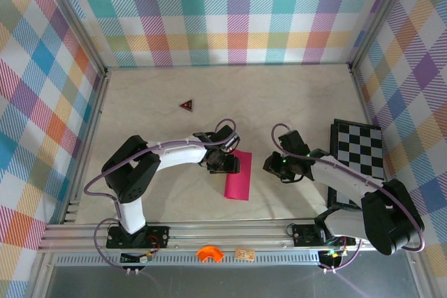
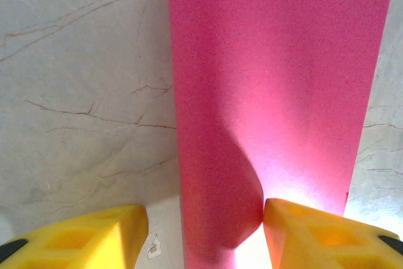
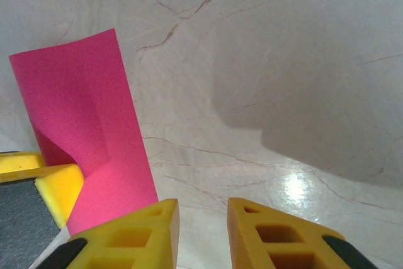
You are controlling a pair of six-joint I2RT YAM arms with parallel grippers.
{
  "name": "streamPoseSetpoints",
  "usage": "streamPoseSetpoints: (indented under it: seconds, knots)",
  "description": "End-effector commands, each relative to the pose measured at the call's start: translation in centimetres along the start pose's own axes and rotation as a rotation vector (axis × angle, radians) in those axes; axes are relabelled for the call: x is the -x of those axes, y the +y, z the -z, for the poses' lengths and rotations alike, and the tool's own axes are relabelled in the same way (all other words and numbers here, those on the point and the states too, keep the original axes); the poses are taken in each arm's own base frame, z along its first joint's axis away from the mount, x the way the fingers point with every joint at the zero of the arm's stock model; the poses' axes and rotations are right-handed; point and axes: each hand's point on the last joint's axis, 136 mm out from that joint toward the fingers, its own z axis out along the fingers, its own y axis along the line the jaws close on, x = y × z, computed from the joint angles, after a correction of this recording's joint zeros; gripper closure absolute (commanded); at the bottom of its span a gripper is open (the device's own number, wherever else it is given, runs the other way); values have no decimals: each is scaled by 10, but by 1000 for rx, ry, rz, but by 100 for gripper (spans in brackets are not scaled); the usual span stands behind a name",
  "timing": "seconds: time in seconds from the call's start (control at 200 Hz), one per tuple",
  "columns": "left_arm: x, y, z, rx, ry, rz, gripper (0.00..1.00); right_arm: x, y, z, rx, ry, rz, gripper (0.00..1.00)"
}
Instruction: Fold a paper plane with a square sheet of paper (pick it up from the middle)
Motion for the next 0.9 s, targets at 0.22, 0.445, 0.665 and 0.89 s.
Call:
streamPoseSetpoints:
  seconds: [0.22, 0.445, 0.665, 0.89]
  knots:
    - [-15, 56, -27, 225, 39, 44, 46, -4, 5, 2, 46, 7, 0, 75]
    - [-15, 50, -29, 193, 50, 30, 46, -3, 5, 2, 43, 6, -4, 73]
    - [-17, 49, -32, 188, 65, 11, 46, -5, 3, 1, 37, 10, -10, 72]
    - [-14, 48, -33, 194, 67, -22, 44, -4, 5, 1, 40, 11, -10, 71]
